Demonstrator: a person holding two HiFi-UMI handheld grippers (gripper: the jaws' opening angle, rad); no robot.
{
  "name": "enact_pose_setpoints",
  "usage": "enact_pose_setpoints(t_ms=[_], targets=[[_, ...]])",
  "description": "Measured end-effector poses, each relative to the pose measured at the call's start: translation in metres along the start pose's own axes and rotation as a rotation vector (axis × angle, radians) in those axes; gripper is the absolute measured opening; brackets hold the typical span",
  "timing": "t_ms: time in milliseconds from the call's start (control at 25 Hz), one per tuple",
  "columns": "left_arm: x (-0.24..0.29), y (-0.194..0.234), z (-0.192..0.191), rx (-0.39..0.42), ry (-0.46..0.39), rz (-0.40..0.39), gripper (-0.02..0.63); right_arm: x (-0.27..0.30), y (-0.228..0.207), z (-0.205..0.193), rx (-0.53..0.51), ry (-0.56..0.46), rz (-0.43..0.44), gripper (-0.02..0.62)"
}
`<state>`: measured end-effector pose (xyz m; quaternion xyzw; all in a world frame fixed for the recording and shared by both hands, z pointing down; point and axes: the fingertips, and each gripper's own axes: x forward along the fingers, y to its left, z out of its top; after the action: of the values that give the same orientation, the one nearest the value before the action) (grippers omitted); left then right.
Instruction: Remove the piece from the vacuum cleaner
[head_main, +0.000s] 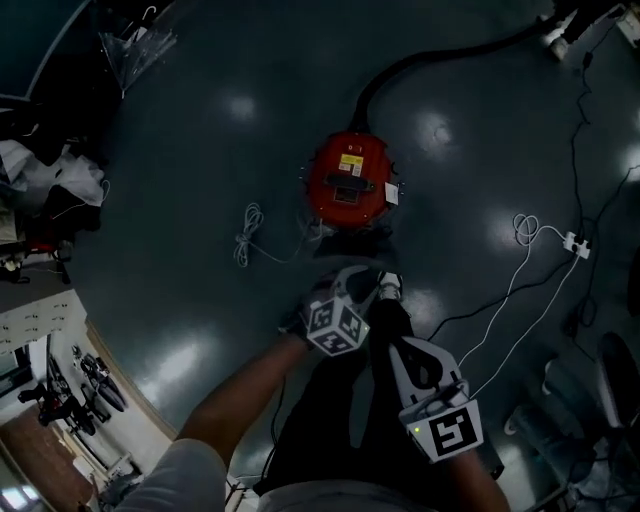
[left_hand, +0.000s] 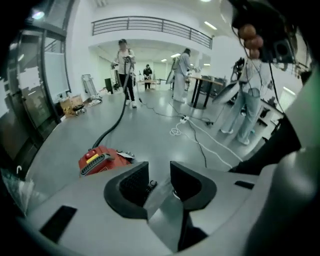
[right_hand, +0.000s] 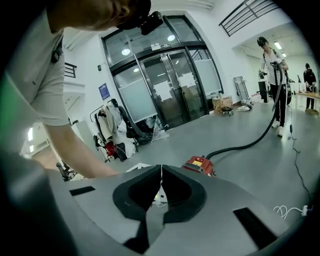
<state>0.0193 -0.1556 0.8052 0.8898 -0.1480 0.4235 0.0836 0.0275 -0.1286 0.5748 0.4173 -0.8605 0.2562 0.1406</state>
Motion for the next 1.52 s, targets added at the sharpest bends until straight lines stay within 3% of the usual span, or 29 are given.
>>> enact_pose_setpoints(t_ms=[200, 320, 440, 640, 800, 1240, 1520], targets=[[0.096, -0.001, -0.053, 0.235, 0.142, -0.038, 0.154, 0.04, -0.04, -0.054, 0.024, 0.023, -0.018, 0.017], [0.13, -0.003, -0.076, 0.333, 0.213, -0.051, 0.163, 0.052, -0.049, -0.069, 0.057, 0.015, -0.02, 0.017], [0.15, -0.001, -0.093, 0.404, 0.266, -0.035, 0.163, 0.057, -0.049, -0.076, 0.073, 0.012, -0.007, 0.017], [0.166, 0.005, -0.103, 0.457, 0.331, -0.029, 0.149, 0.06, -0.053, -0.085, 0.074, 0.036, 0.004, 0.017], [0.169, 0.003, -0.105, 0.451, 0.361, -0.028, 0.068, 0.061, -0.056, -0.083, 0.083, 0.044, -0.013, 0.017], [0.175, 0.007, -0.114, 0.408, 0.356, -0.019, 0.067, 0.06, -0.055, -0.087, 0.106, 0.064, -0.029, 0.017], [0.17, -0.005, -0.117, 0.258, 0.366, -0.074, 0.028, 0.057, -0.055, -0.094, 0.116, 0.082, -0.03, 0.017]])
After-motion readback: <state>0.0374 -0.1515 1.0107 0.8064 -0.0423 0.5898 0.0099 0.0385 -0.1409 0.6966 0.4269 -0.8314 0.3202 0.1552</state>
